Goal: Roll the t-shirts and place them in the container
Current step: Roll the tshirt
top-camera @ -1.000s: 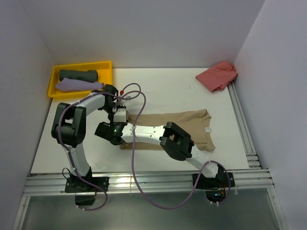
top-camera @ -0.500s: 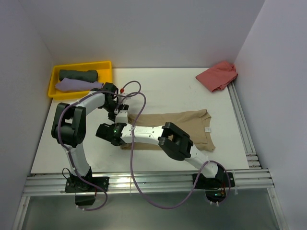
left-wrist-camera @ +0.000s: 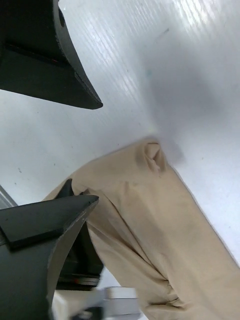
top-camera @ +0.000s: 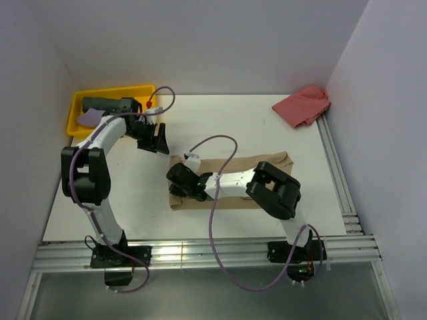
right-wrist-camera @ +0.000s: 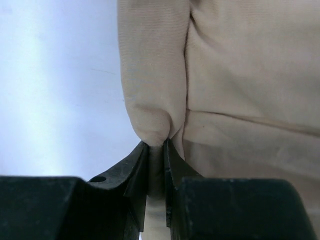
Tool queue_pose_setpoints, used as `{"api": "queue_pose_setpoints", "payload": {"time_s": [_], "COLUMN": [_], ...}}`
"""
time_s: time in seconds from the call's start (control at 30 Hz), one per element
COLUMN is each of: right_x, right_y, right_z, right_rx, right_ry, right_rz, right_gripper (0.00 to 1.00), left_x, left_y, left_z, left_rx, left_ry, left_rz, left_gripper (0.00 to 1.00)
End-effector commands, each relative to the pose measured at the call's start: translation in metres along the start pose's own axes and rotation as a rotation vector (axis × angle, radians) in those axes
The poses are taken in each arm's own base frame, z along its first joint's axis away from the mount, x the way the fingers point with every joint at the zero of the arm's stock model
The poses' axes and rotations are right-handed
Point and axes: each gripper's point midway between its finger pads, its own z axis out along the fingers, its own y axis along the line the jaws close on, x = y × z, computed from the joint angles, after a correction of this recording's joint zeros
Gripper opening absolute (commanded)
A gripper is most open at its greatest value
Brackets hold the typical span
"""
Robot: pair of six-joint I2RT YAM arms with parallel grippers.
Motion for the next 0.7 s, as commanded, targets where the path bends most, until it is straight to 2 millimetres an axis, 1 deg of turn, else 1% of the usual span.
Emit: {"api": "queue_pose_setpoints", "payload": {"time_s": [0.0, 0.07, 0.1, 0.13, 0.17, 0.2, 0.27, 0.3, 0.37, 0.4, 0.47, 0.5, 0.57, 0.6, 0.67], "right_x": [-0.011, -0.016, -0.01, -0.013, -0.014, -0.016, -0.013, -0.014, -0.01, -0.007, -0.008, -0.004, -0.004, -0.001, -0.002], "right_y": [0.042, 0.043, 0.034, 0.043, 0.042, 0.044, 0.043, 0.046, 0.044, 0.041, 0.042, 0.038, 0.034, 0.026, 0.024], "right_z": [-0.012, -0.014, -0.013, -0.016, -0.017, -0.02, -0.019, -0.021, -0.018, -0.018, -0.019, -0.019, -0.02, -0.019, -0.023], "right_rx": [-0.3, -0.354, -0.356, -0.416, -0.442, -0.491, -0.525, -0.556, -0.558, -0.559, -0.586, -0.581, -0.58, -0.564, -0.584], "right_ry": [0.042, 0.063, 0.08, 0.087, 0.088, 0.082, 0.106, 0.103, 0.12, 0.128, 0.129, 0.137, 0.135, 0.135, 0.135], "right_rz": [0.154, 0.218, 0.235, 0.282, 0.307, 0.334, 0.389, 0.406, 0.436, 0.443, 0.473, 0.478, 0.495, 0.504, 0.535], "right_gripper": [0.0, 0.0, 0.0, 0.0, 0.0, 0.0, 0.0, 0.0, 0.0, 0.0, 0.0, 0.0, 0.0, 0.0, 0.0], "left_x": [-0.004, 0.002, 0.01, 0.013, 0.017, 0.026, 0.03, 0.039, 0.044, 0.05, 0.052, 0.055, 0.055, 0.055, 0.059], "left_y": [-0.017, -0.015, -0.015, -0.015, -0.014, -0.013, -0.01, -0.008, -0.005, -0.002, 0.001, 0.004, 0.003, 0.005, 0.003], "left_z": [-0.025, -0.027, -0.027, -0.025, -0.023, -0.02, -0.014, -0.008, -0.002, 0.004, 0.01, 0.015, 0.021, 0.025, 0.034], "left_rx": [0.029, 0.025, 0.027, 0.029, 0.032, 0.039, 0.038, 0.045, 0.051, 0.054, 0.052, 0.051, 0.052, 0.049, 0.057], "left_ry": [-0.07, -0.075, -0.067, -0.065, -0.058, -0.044, -0.04, -0.02, -0.009, 0.008, 0.009, 0.017, 0.022, 0.02, 0.041], "left_rz": [0.045, 0.049, 0.049, 0.049, 0.053, 0.044, 0.045, 0.031, 0.027, 0.014, 0.012, 0.006, 0.006, 0.007, -0.002], "left_gripper": [0.75, 0.75, 0.75, 0.75, 0.75, 0.75, 0.74, 0.74, 0.73, 0.73, 0.73, 0.73, 0.73, 0.72, 0.7]}}
